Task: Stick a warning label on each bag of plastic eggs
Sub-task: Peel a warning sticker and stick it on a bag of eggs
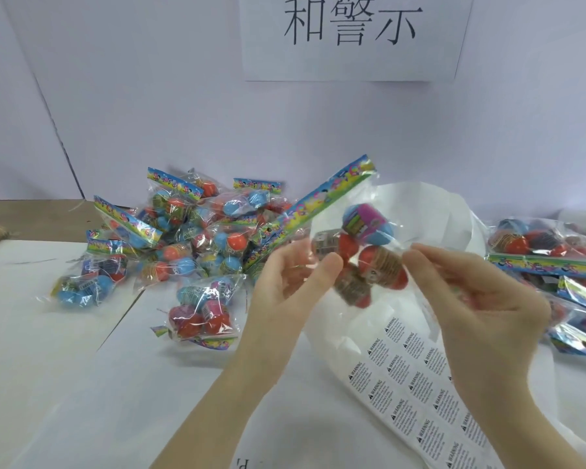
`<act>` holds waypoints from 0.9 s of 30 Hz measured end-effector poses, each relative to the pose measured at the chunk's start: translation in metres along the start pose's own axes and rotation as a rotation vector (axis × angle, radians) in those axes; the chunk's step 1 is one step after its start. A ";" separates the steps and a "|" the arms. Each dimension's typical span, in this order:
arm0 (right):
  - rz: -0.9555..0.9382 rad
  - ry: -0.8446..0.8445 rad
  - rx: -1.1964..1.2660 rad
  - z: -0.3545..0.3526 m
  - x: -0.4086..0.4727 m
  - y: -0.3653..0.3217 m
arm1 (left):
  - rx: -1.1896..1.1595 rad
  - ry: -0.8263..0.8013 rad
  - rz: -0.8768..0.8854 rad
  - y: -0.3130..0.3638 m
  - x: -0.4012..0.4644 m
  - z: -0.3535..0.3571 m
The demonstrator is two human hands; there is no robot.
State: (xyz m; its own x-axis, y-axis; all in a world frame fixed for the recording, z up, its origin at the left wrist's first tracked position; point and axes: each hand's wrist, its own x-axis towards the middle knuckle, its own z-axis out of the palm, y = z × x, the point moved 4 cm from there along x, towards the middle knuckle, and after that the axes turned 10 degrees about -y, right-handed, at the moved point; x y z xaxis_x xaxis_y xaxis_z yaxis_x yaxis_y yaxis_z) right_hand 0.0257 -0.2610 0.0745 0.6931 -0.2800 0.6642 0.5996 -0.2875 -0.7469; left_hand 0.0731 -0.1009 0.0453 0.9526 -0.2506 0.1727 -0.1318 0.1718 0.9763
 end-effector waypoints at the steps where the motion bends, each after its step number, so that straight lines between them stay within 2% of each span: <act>1: -0.138 0.024 -0.161 -0.001 -0.001 -0.004 | 0.008 0.012 -0.021 -0.001 0.000 0.001; 4: -0.535 -0.030 -0.527 0.009 -0.013 -0.014 | -0.090 -0.138 -0.063 -0.003 -0.001 0.012; 6: -0.682 -0.130 -0.634 0.019 -0.022 -0.015 | -0.211 -0.239 -0.089 -0.004 -0.003 0.019; 9: -0.767 -0.262 -0.697 0.031 -0.032 -0.014 | -0.396 -0.294 -0.077 0.002 -0.009 0.023; 12: -0.762 -0.357 -0.661 0.040 -0.036 -0.014 | -0.451 -0.200 -0.104 0.001 -0.009 0.016; 14: -0.710 -0.351 -0.568 0.040 -0.035 -0.017 | -0.442 -0.171 -0.151 -0.001 -0.007 0.011; 17: -0.543 -0.224 -0.454 0.033 -0.029 -0.018 | -0.430 -0.141 -0.151 0.001 -0.006 0.005; 20: -0.242 -0.118 -0.384 0.021 -0.016 -0.010 | -0.402 -0.119 -0.146 0.001 -0.007 0.002; 23: 0.110 -0.180 -0.116 0.018 -0.009 0.004 | -0.321 -0.136 -0.103 0.005 -0.007 0.004; 27: 0.196 -0.200 0.006 0.016 -0.006 0.004 | -0.261 -0.134 -0.065 0.006 -0.005 0.006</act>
State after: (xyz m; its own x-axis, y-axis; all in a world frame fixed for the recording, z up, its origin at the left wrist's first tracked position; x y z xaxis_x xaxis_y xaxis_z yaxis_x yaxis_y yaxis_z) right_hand 0.0299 -0.2460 0.0673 0.8609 -0.1437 0.4881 0.4481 -0.2403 -0.8611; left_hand 0.0656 -0.1044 0.0512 0.9097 -0.3898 0.1434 0.0199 0.3857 0.9224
